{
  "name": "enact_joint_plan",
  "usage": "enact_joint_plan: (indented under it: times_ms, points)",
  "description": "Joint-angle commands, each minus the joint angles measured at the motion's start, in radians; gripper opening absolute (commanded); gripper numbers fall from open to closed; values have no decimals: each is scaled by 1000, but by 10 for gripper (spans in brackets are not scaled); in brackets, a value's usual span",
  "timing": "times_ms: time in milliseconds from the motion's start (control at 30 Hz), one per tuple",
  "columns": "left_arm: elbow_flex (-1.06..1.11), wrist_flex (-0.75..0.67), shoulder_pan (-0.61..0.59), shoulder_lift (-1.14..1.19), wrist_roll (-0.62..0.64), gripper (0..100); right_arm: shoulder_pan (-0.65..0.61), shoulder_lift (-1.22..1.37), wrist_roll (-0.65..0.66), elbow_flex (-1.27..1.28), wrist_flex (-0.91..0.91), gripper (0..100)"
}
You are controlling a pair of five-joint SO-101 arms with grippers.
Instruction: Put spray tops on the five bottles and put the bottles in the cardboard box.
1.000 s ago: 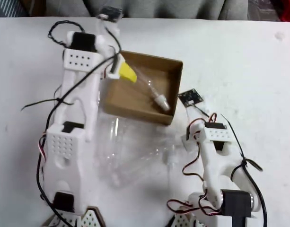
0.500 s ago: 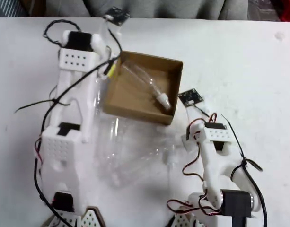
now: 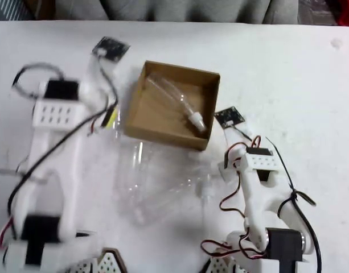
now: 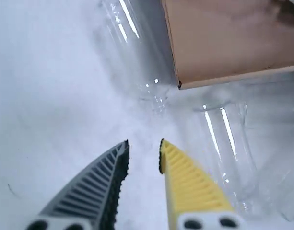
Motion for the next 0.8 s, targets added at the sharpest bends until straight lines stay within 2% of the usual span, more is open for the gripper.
enact_joint_plan:
  times_ms: [0,133,367,467,567,767]
  points:
    - [385,-204,-25,-315,12,98,10,-33,-9,-9,-16,16]
    - [624,-298,-25,-479,14,98,10,-33,-9,-46,42,16]
    - [925,-460,-31,-639,14,98,25,-33,-8,-365,423,18]
    - [1030,-585,-85,-667,14,98,19,-33,-9,-557,599,18]
    - [1071,-690,-136,-677,14,98,-12,-24,-9,-740,719,19]
    - [1076,-724,-166,-657,54,98,-140,-21,-61,-956,777,39]
